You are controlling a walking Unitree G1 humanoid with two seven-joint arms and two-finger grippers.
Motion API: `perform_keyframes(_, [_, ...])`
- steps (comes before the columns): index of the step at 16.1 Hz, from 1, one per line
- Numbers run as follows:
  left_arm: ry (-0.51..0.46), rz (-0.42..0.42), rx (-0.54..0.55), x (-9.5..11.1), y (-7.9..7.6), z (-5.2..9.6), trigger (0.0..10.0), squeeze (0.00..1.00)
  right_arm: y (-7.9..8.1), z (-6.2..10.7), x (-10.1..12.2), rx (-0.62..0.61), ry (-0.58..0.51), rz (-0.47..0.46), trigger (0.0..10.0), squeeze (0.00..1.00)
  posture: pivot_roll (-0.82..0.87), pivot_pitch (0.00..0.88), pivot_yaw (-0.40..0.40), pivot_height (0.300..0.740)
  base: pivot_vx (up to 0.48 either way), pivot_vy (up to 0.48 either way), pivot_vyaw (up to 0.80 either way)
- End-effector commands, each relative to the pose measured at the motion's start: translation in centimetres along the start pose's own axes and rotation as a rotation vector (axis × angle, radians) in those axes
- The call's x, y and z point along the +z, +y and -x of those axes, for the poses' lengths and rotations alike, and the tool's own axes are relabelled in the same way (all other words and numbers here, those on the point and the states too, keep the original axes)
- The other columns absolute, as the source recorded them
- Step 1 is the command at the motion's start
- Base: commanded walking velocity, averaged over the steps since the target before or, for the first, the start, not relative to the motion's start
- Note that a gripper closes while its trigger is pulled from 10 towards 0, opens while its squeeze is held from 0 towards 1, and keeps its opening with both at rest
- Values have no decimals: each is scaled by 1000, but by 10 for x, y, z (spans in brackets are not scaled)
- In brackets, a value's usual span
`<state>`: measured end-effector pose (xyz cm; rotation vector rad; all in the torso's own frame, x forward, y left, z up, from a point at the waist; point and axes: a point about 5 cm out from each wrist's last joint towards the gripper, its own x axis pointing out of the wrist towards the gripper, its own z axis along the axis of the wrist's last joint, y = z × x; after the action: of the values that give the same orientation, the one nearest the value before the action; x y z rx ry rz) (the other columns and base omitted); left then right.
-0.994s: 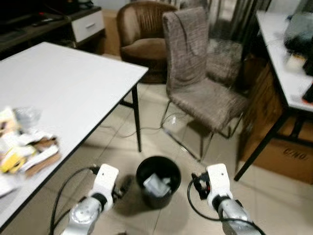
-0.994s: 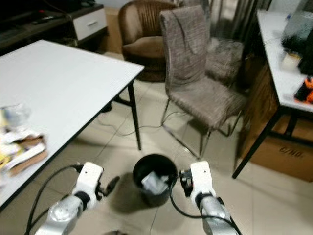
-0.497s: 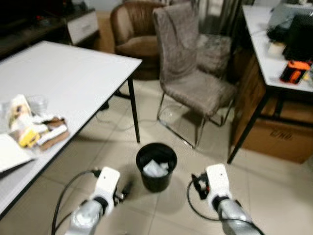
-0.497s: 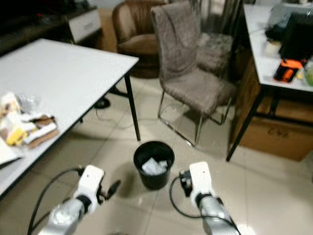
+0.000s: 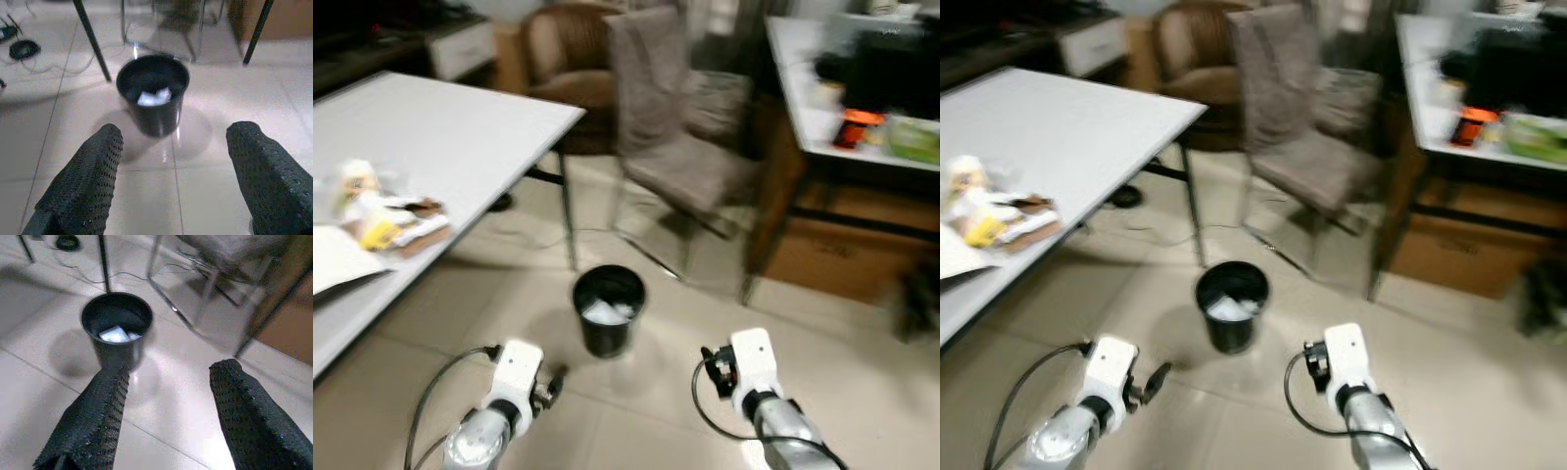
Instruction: Picking trash to rubbish bin
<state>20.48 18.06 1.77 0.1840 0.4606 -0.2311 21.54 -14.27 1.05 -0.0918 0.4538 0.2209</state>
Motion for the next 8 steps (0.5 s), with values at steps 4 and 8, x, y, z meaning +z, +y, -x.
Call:
perform_keyframes(4, [-315,-27,195,55,25,29,10000,0,6,-3,64,67,-301,40,10000,0,44,0,-70,740,0,0,200])
perform_keyframes(8, [-377,-16,273,81,37,42,10000,0,14,-2,93,131,-406,42,10000,0,48,0,-57,740,0,0,800])
